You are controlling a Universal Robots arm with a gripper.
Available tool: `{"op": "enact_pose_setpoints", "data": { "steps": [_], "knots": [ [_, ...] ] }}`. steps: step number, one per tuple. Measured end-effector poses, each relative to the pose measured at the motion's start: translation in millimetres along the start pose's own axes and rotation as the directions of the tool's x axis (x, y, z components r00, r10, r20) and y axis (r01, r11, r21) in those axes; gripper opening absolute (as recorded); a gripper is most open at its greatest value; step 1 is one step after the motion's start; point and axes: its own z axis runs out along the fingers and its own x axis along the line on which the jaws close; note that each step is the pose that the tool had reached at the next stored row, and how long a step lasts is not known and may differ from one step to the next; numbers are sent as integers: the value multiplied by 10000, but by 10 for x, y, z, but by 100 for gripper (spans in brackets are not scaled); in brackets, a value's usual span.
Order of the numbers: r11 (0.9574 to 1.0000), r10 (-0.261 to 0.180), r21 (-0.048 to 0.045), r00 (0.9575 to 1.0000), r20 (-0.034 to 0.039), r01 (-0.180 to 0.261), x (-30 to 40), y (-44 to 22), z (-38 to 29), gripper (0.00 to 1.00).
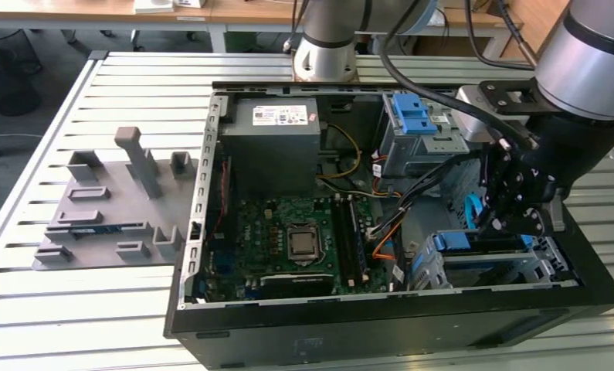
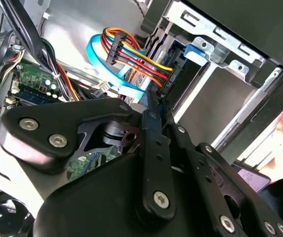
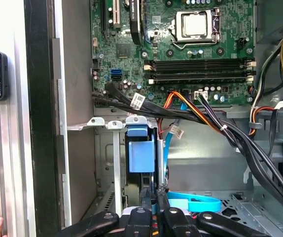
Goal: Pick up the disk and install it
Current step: 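Insert the second disk wire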
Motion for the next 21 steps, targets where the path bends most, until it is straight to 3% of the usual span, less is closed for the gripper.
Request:
{"op": "enact_pose_setpoints", "data": {
  "steps": [12, 21],
  "knots": [
    [10000, 2, -1, 10000, 8, -2, 15, -12, 2, 16],
    [10000, 5, -5, 9999, 114, -5, 32, -12, 24, 16]
  ]
}}
